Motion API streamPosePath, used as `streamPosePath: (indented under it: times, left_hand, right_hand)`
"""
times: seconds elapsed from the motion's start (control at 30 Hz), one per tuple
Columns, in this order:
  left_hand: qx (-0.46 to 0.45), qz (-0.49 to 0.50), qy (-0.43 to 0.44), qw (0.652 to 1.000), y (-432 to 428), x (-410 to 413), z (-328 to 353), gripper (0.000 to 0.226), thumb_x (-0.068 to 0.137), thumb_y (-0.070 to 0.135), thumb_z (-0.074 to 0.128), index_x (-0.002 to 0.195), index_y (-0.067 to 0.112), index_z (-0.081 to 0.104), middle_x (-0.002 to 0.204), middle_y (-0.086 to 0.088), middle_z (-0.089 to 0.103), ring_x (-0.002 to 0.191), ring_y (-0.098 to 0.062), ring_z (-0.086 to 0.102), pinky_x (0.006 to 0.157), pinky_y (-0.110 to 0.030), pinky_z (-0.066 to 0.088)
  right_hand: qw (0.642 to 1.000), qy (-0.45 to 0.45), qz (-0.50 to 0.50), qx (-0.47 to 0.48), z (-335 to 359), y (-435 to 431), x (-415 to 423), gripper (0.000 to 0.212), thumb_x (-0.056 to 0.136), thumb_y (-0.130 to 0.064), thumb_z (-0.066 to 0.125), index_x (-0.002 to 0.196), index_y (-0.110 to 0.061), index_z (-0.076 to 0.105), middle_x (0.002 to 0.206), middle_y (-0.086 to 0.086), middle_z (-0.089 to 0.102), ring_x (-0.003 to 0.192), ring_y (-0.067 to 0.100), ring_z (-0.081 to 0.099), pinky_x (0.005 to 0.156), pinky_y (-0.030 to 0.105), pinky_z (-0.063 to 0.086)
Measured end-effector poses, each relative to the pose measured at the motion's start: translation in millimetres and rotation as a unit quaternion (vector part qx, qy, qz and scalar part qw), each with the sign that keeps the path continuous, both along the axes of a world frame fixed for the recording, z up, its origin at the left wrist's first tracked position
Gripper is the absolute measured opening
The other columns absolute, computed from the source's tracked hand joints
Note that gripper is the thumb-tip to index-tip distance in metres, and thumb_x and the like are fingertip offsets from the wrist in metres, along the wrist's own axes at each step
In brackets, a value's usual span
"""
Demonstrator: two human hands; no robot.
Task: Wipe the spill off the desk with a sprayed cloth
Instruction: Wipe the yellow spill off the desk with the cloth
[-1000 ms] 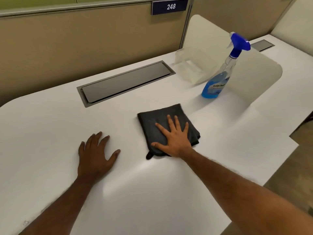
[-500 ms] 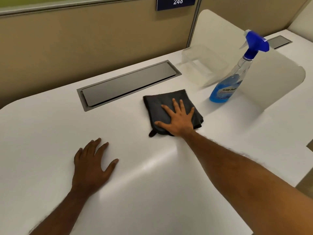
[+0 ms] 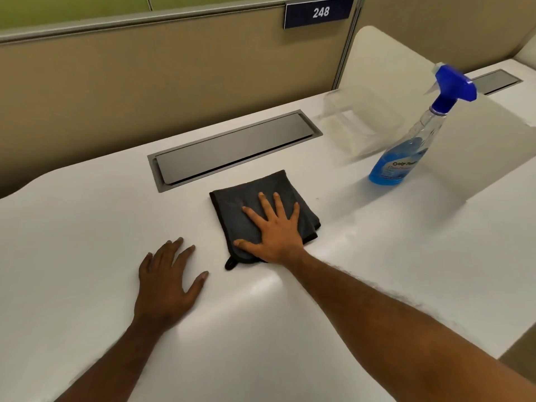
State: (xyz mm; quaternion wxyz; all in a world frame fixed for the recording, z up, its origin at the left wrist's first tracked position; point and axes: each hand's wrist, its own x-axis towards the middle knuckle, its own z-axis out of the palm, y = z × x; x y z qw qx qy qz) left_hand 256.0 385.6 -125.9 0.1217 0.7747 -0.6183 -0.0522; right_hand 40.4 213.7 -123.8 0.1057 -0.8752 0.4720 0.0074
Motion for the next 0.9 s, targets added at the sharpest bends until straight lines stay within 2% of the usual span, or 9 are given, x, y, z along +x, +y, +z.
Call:
streamPosePath:
  times: [0.07,0.23,0.37,0.6,0.9]
  left_hand:
    - [0.008,-0.002,-0.002,1.000,0.0,-1.1,2.3,0.067,0.085,0.063,0.038,0.138,0.023,0.051,0.151,-0.002,0.042,0.142,-0.026,0.036,0.117,-0.050,0.022]
    - [0.041,0.006,-0.001,0.999,1.8,-4.9,7.1,0.076,0.085,0.068,0.026,0.145,0.024,0.044,0.158,-0.002,0.033,0.147,-0.024,0.027,0.119,-0.047,0.018]
    - [0.060,0.007,0.003,0.998,11.6,-13.2,11.3,0.081,0.085,0.067,0.019,0.148,0.021,0.040,0.160,-0.005,0.030,0.149,-0.026,0.024,0.120,-0.047,0.017]
    - [0.079,-0.006,0.011,0.997,34.0,-27.1,14.7,0.082,0.085,0.064,0.014,0.148,0.018,0.040,0.159,-0.009,0.030,0.149,-0.028,0.024,0.120,-0.048,0.017]
    - [0.093,-0.041,0.028,0.994,61.7,-49.3,15.4,0.080,0.085,0.063,0.018,0.148,0.019,0.039,0.160,-0.007,0.028,0.150,-0.026,0.021,0.120,-0.047,0.014]
  right_hand:
    - [1.000,-0.007,0.017,0.001,-2.4,15.5,-6.7,0.089,0.075,-0.091,0.020,0.152,-0.050,0.008,0.166,-0.001,-0.011,0.150,0.031,-0.018,0.110,0.073,-0.008]
    - [1.000,-0.018,-0.026,0.002,-0.5,39.1,-19.0,0.090,0.074,-0.092,0.020,0.152,-0.050,0.009,0.166,-0.003,-0.010,0.151,0.030,-0.018,0.111,0.070,-0.015]
    - [1.000,-0.007,-0.024,0.008,0.9,66.0,-25.6,0.090,0.074,-0.093,0.019,0.152,-0.050,0.005,0.166,-0.003,-0.013,0.150,0.030,-0.021,0.110,0.070,-0.016]
    - [0.999,-0.031,-0.007,-0.003,0.4,127.7,-58.0,0.086,0.077,-0.090,0.027,0.151,-0.052,0.007,0.166,-0.006,-0.011,0.151,0.027,-0.019,0.111,0.070,-0.013]
    - [0.997,-0.024,-0.079,0.004,3.0,169.2,-87.4,0.086,0.074,-0.094,0.022,0.150,-0.055,0.008,0.166,-0.009,-0.010,0.151,0.024,-0.018,0.113,0.067,-0.013]
